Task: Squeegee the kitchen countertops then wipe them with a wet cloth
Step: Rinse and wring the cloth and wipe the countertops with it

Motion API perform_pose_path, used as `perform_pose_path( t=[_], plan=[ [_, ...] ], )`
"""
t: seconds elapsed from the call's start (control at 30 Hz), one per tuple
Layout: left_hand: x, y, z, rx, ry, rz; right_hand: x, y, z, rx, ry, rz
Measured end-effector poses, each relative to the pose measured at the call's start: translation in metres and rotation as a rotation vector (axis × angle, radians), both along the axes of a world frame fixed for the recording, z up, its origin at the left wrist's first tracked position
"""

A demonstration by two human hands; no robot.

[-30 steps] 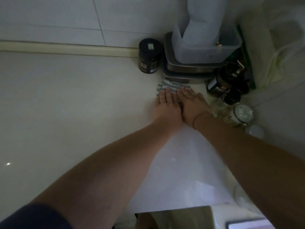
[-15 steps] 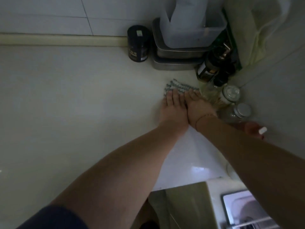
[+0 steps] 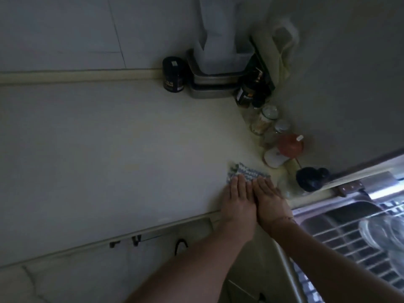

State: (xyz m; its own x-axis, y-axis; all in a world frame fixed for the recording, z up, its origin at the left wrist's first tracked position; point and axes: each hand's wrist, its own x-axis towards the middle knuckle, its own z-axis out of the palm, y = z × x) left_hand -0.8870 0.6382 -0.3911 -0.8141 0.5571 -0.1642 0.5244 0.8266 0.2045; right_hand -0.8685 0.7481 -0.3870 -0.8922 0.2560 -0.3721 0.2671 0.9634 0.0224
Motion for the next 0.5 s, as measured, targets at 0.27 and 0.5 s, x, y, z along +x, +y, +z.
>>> perform_pose_path(
  t=[0.27, 0.5],
  plan=[
    [0.001, -0.058, -0.009, -0.039, 0.035, -0.001, 0.000, -0.055, 0.000, -0.033, 0.049, 0.089],
    [-0.003, -0.192, -0.007, 0.024, 0.004, 0.145, -0.014, -0.180, -0.007, -0.056, 0.189, 0.307]
  ],
)
